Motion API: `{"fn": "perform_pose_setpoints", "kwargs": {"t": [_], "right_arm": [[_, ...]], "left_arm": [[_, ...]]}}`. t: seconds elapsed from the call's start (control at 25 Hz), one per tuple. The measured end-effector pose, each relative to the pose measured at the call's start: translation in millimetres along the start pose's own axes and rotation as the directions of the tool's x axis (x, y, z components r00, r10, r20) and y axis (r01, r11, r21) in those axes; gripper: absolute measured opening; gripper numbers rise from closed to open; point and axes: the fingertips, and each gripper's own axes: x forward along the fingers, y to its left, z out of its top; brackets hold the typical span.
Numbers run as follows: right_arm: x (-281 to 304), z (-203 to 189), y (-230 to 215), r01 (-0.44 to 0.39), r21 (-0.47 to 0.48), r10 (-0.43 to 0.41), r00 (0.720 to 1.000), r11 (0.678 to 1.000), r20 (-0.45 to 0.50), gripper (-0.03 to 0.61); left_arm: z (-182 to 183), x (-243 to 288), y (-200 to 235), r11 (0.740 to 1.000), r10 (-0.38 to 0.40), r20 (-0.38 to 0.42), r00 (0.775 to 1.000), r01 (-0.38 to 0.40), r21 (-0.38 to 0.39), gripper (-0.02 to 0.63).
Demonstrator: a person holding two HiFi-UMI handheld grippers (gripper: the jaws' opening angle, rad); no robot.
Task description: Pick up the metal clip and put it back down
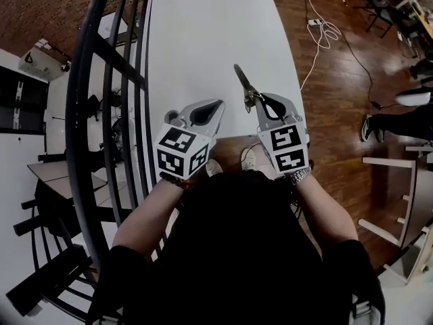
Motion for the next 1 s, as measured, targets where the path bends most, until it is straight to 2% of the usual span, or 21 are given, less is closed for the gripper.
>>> {"fn": "perform_pose_setpoints", "kwargs": {"t": [0.52, 0.76, 1.0], "right_arm": [[-64.1, -38.6, -53.0, 0.070, 0.126, -0.077, 0.996, 0.990, 0.046, -0.006], [-102.0, -62.9, -83.8, 0.059, 0.163, -0.074, 0.993, 0.985, 0.089, -0.006], [-143.5, -85.2, -115.6, 0.018, 0.176, -0.044, 0.988, 0.984, 0.147, -0.006]], "left_arm": [[0.1, 53.4, -79.2, 0.990, -0.110, -0.056, 0.992, 0.114, 0.079, 0.017], [-7.7, 80.7, -133.2, 0.987, -0.111, -0.075, 0.991, 0.119, 0.111, 0.017], [-11.8, 103.9, -185.2, 0.988, -0.063, -0.073, 0.995, 0.072, 0.134, 0.017]]}}
